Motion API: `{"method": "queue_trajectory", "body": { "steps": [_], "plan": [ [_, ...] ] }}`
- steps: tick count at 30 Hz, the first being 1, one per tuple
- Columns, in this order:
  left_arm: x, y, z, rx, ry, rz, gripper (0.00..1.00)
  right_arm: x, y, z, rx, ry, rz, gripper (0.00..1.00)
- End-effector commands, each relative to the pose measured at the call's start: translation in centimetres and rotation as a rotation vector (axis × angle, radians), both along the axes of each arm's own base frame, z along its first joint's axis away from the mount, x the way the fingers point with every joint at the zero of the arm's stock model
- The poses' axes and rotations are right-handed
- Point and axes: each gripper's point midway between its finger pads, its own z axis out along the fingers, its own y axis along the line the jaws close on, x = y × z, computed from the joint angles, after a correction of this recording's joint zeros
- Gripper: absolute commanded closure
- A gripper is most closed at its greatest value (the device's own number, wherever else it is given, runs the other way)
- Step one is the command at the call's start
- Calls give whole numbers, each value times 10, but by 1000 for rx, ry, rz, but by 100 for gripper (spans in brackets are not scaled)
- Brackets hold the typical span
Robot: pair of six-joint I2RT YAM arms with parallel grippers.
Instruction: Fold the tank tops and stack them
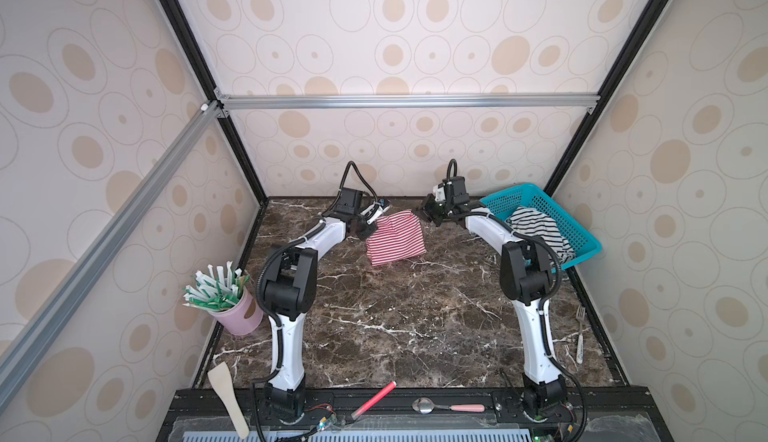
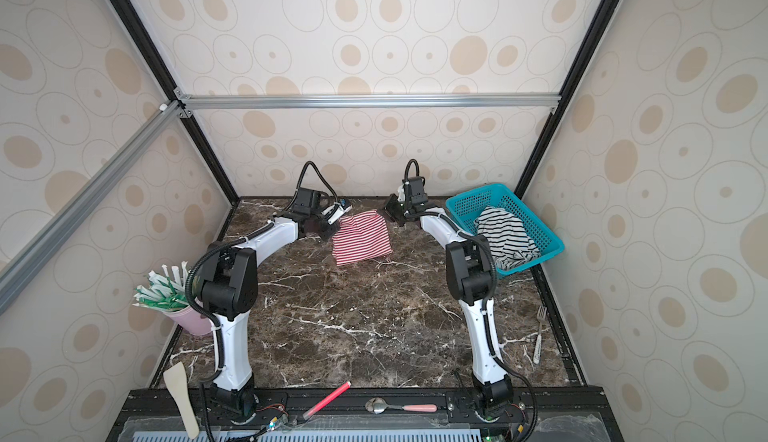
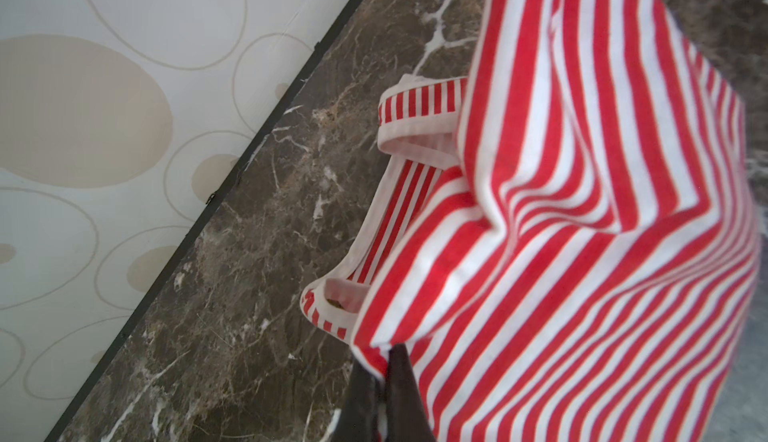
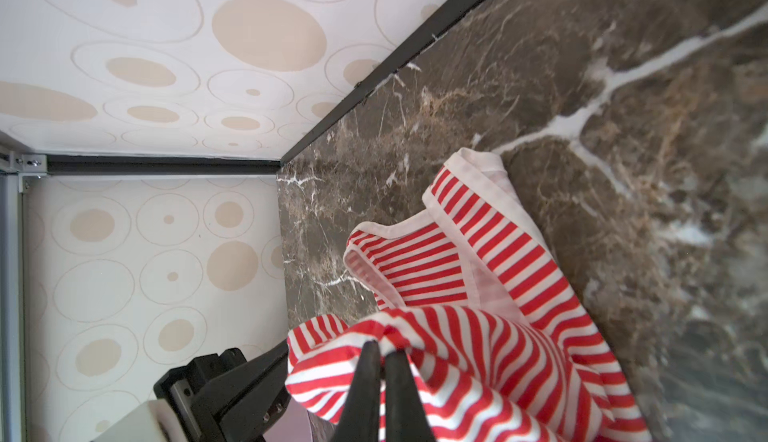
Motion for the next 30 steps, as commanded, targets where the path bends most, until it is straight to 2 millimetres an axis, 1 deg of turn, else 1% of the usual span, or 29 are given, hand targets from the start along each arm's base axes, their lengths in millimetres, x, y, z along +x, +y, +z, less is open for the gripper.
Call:
{"method": "queue_trajectory", "body": {
  "steps": [1, 2, 3, 4, 6, 7, 8, 11, 12, 14, 15, 16, 17, 19, 20, 23, 24, 26, 27, 30],
  "plan": [
    [23, 14, -1, 26, -15, 98, 99, 16, -1, 2, 46, 0, 8, 64],
    [31, 20, -2, 39, -28, 144, 93, 19, -1, 2, 51, -11, 9, 58],
    [40, 28, -2, 47, -43, 212, 81, 21, -2, 4, 52, -28, 6, 54],
    [46, 35, -1, 63, -56, 267, 72, 22, -4, 7, 45, -46, 4, 52],
    [53, 47, 5, 89, -94, 354, 59, 17, -3, 13, 19, -83, 14, 50],
    [52, 48, 9, 95, -109, 364, 56, 13, -2, 14, 4, -96, 23, 49],
    [51, 48, 14, 96, -134, 374, 54, 9, 0, 14, -9, -101, 31, 49],
    [40, 46, 35, 85, -234, 393, 52, -6, 10, 6, -49, -95, 69, 52],
    [34, 40, 40, 72, -258, 378, 51, -11, 14, 1, -63, -90, 81, 55],
    [21, 20, 40, 33, -245, 297, 51, -16, 19, -12, -82, -67, 96, 65],
    [15, 8, 37, 10, -224, 257, 51, -16, 22, -18, -84, -57, 103, 71],
    [9, -4, 29, -6, -188, 206, 51, -16, 24, -25, -83, -42, 107, 75],
    [6, -13, 24, -14, -167, 183, 52, -15, 25, -29, -79, -35, 108, 79],
    [5, -24, 9, -36, -119, 156, 54, -12, 28, -39, -73, -16, 110, 84],
    [7, -26, 4, -44, -104, 158, 55, -11, 28, -44, -78, -3, 110, 86],
    [10, -27, -22, -25, -50, 173, 56, -11, 25, -61, -113, 50, 105, 90],
    [11, -24, -32, -7, -32, 183, 56, -15, 21, -70, -148, 94, 94, 92],
    [8, -21, -48, 32, 8, 186, 56, -24, 14, -81, -221, 135, 101, 91],
    [6, -18, -54, 48, 24, 190, 56, -29, 9, -87, -261, 147, 105, 91],
    [-1, -10, -65, 96, 40, 200, 56, -42, -3, -102, -331, 195, 119, 91]
  ]
}}
